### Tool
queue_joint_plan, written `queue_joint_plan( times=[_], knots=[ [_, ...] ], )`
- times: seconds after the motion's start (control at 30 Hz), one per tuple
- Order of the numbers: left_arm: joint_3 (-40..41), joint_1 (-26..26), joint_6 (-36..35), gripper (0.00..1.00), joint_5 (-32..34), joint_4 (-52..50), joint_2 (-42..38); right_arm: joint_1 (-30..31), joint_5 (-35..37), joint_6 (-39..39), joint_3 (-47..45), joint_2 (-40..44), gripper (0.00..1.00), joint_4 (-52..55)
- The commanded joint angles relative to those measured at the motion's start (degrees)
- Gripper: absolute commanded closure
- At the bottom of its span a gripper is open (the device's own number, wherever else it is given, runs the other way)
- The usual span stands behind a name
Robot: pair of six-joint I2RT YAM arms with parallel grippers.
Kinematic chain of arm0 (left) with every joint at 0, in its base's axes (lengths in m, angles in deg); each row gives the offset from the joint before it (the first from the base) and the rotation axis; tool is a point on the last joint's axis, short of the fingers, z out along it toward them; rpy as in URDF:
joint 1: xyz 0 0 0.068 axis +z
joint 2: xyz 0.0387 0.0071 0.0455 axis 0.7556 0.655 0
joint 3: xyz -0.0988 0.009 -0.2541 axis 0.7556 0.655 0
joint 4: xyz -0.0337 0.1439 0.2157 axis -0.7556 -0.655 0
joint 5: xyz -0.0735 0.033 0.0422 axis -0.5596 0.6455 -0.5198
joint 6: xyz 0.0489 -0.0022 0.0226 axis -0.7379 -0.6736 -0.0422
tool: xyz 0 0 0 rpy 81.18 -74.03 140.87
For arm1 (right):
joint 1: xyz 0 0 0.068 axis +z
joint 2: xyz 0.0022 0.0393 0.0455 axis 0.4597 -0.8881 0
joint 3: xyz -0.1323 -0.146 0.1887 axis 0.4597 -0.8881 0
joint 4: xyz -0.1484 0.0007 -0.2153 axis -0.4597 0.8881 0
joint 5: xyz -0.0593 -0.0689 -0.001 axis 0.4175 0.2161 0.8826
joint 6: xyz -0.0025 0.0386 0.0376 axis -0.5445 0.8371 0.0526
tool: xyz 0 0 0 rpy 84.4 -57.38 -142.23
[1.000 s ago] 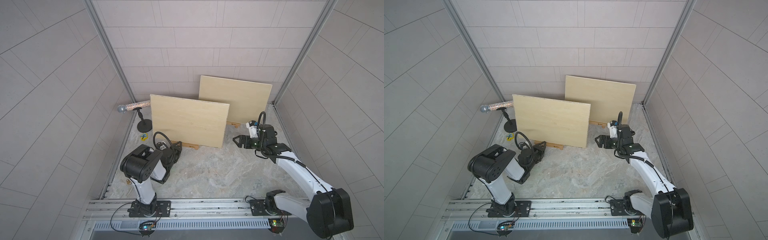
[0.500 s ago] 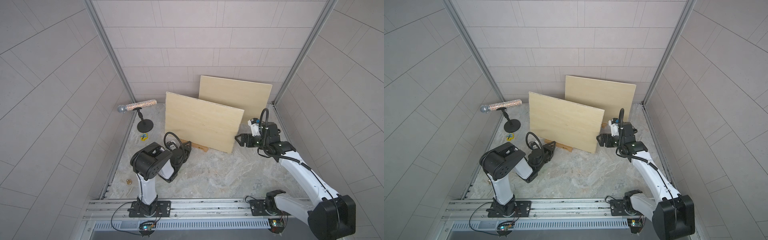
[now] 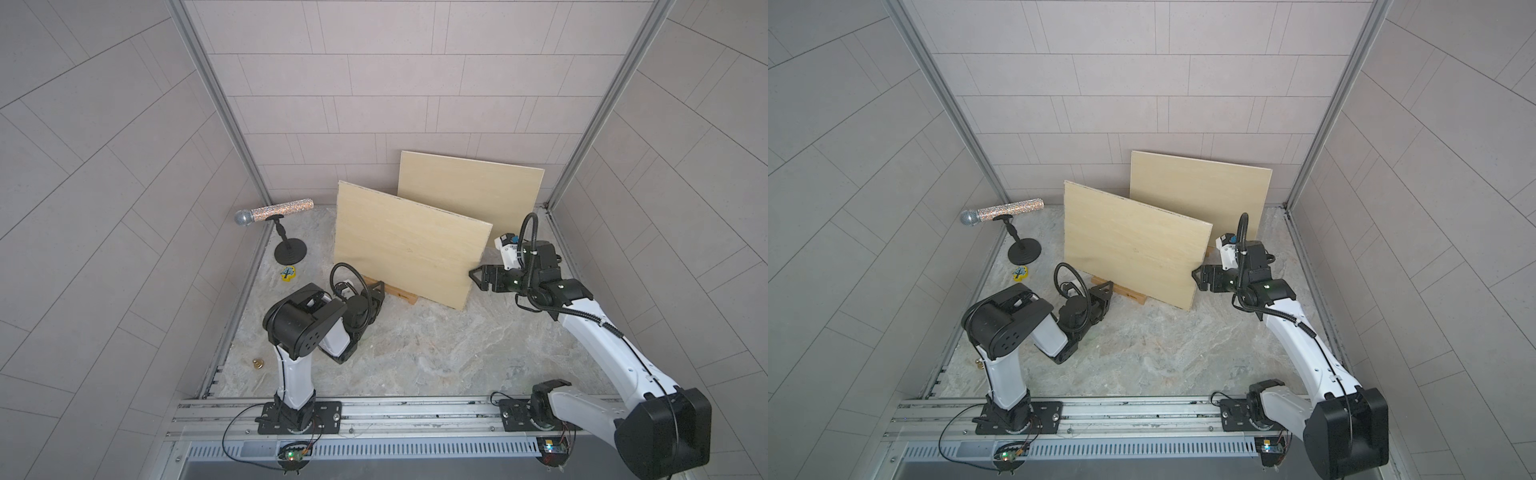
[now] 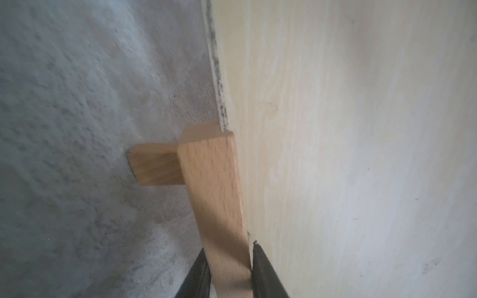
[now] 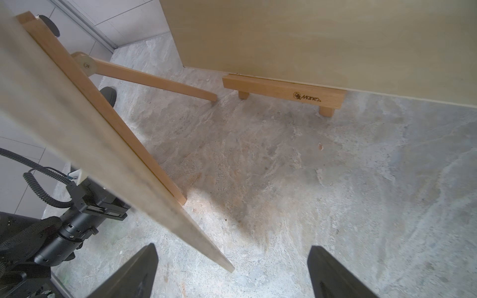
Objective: Disassemble the easel
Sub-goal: Move the easel to the center of the board, then adjust the easel at the center of the board.
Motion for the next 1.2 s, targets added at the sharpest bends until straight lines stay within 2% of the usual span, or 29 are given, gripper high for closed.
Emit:
queue_joint_plan(
  times=[0.0,0.07,0.23,0.47,0.6,0.77,0.87,1.17],
  knots=[
    [1.4,-1.0,-3.1,0.59,-1.8,-4.4,-0.7,0.5,-2.3,0.3,0.6,-0.7,0.05,-2.4],
    [1.4,-1.0,-3.5,0.53,-1.9,-5.5,-1.8,0.9,-2.9,0.6,0.7,-1.4,0.05,-3.4],
    [1.3,-1.0,-5.8,0.45,-2.1,-11.9,-7.0,1.5,-3.6,0.3,1.6,-3.2,0.06,-4.4],
    [-0.9,-0.9,-12.1,0.35,-2.8,-33.1,-23.0,1.7,-1.5,-2.9,2.8,-5.0,0.06,-3.7],
    [-2.6,-0.3,-15.3,0.28,-0.5,-46.2,-32.5,1.6,0.3,-5.4,3.5,-7.1,0.06,-3.9],
    [-7.1,4.3,-18.0,0.25,-3.8,-62.1,-41.3,1.3,1.8,-7.6,6.6,-10.8,0.06,-4.4],
    [-10.4,7.1,-22.1,0.23,-6.1,-69.9,-43.5,0.9,2.4,-8.4,8.3,-12.8,0.06,-4.8],
    [-15.1,17.4,-32.2,0.20,-12.1,-84.4,-49.7,-0.1,3.3,-11.0,14.2,-19.6,0.06,-5.4]
  ],
)
